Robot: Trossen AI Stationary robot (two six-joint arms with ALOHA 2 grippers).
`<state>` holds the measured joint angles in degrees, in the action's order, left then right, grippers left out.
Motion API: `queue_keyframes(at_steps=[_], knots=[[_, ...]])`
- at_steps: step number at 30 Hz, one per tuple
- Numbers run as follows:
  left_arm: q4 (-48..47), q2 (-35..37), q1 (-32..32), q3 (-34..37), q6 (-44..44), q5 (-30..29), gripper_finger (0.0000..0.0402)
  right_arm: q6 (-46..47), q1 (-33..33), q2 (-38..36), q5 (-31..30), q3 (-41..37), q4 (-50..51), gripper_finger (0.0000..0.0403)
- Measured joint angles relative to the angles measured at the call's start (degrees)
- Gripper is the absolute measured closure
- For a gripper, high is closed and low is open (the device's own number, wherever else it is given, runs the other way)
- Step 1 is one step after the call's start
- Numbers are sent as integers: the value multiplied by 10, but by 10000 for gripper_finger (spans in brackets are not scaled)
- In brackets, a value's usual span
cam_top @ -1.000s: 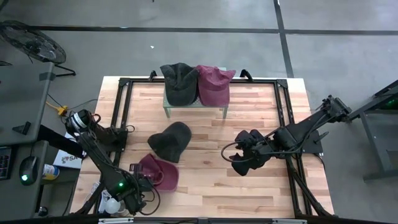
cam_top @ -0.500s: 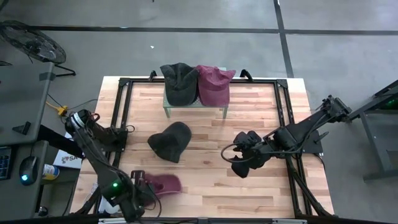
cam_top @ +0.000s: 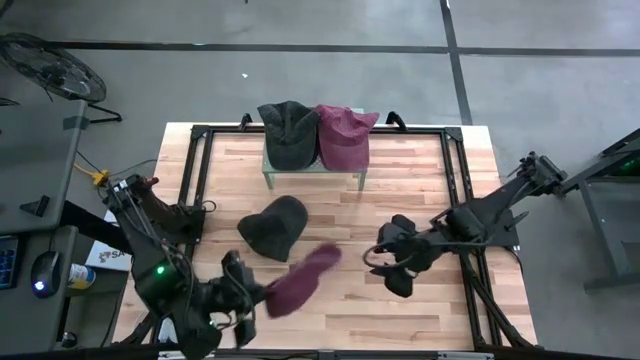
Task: Pick & Place hat
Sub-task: Stack the red cap on the red caps on the shelf
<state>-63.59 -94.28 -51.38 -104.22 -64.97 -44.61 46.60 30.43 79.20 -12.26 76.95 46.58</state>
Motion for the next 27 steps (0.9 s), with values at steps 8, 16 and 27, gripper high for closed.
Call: queue_keyframes(at_steps=[8, 16, 27], knots=[[117, -3, 77, -12, 85, -155, 400, -38, 51, -82, -182, 0, -20, 145], [350, -22, 178, -11, 340, -179, 401, -170, 59, -116, -247, 0, -149, 145], [507, -25, 281, -11, 514, -160, 401, -259, 63, -113, -439, 0, -188, 145]])
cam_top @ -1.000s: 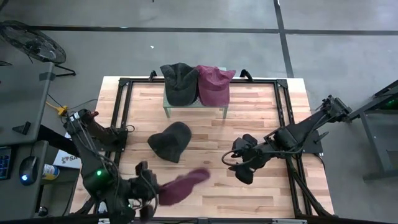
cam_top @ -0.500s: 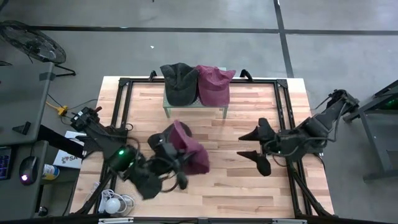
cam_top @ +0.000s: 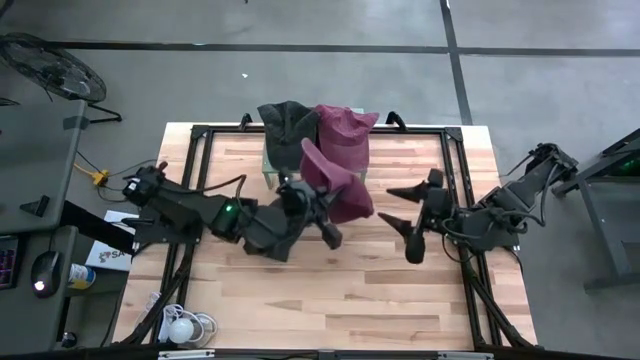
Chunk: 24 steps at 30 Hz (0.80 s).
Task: Pick & Place hat
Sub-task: Stack the red cap on the red caps on the shelf
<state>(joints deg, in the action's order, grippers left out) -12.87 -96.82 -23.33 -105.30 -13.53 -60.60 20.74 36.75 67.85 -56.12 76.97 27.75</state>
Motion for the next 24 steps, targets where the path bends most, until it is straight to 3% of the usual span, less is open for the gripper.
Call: queue_keyframes(at_steps=[15, 24], knots=[[30, 0, 72, 0, 3, 114, 401, -87, -44, 31, -44, 0, 3, 145], [40, 0, 76, -5, 30, 137, 401, -27, -76, 44, -49, 0, 44, 157]])
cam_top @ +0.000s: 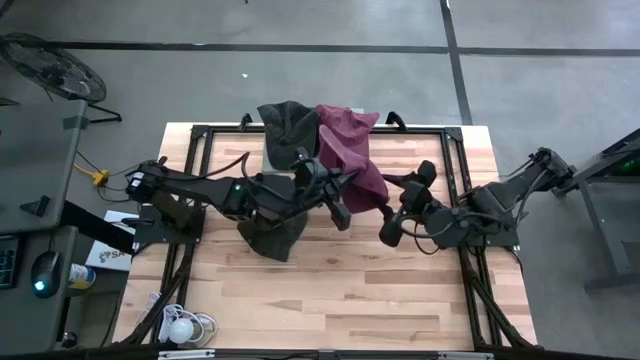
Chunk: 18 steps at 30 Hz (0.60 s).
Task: Pick & Place hat
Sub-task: Stack the red cap on the red caps on the shelf
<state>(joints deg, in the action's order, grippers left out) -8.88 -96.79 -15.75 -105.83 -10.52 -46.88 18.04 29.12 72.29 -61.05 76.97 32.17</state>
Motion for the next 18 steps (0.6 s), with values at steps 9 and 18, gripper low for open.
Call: queue_keyframes(at_steps=[9, 18], knots=[[-1, 0, 0, -10, 17, -4, 402, 55, 14, 0, -10, 0, 40, 211], [-2, 0, 0, -10, 17, -3, 402, 50, 31, -27, -51, 0, 41, 265]])
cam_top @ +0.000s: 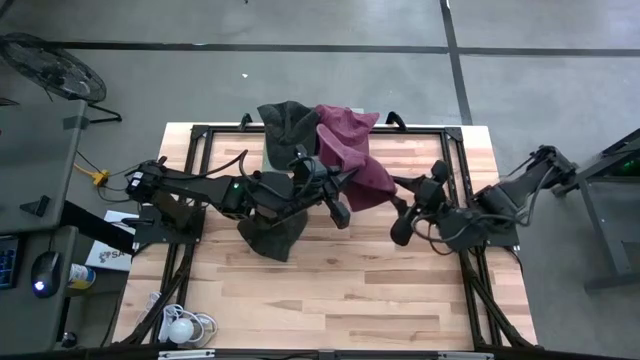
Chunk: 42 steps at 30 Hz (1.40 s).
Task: Pick & Place hat
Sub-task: Stack the red cap on the red caps on the shelf
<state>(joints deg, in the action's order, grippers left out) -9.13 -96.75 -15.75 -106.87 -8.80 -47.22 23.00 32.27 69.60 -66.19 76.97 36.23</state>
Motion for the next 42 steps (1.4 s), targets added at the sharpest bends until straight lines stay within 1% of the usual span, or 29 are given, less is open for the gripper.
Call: queue_keyframes(at_steps=[5, 9, 14, 17, 19, 22, 24, 26, 29, 32, 35, 38, 40, 42], knots=[[0, 0, 0, 0, 0, 0, 402, -1, 4, -23, -2, 0, 4, 310], [0, 0, 0, 0, -4, 2, 402, 0, 4, -36, 6, 0, 16, 362], [0, 0, 0, 0, -4, 2, 401, -7, 4, -42, 12, 0, 17, 367], [0, 0, 0, 0, -5, 3, 394, -5, 4, -43, 13, 0, 17, 367], [0, 0, 0, 0, -4, 3, 381, -8, 4, -44, 14, 0, 19, 367], [0, 0, 0, 0, 6, 9, 346, -7, 4, -44, 16, 0, 26, 367], [2, 0, 0, 0, 20, 25, 317, -4, 4, -44, 16, 0, 32, 367], [7, 0, 0, 0, 32, 54, 286, -4, 3, -44, 16, 0, 39, 367], [9, 3, 0, 0, 42, 114, 245, -5, -1, -47, 21, 0, 40, 367], [13, 6, 0, -1, 40, 175, 215, -5, -4, -52, 22, 0, 45, 367], [19, 6, -6, -1, 39, 234, 201, 3, -4, -60, 22, 0, 60, 367], [25, 9, -10, -1, 38, 274, 198, 4, -4, -70, 26, 0, 75, 367], [25, 14, -14, -1, 38, 290, 198, 4, -4, -77, 40, 0, 89, 367], [25, 17, -16, -1, 42, 291, 197, 5, -4, -81, 59, 0, 102, 367]])
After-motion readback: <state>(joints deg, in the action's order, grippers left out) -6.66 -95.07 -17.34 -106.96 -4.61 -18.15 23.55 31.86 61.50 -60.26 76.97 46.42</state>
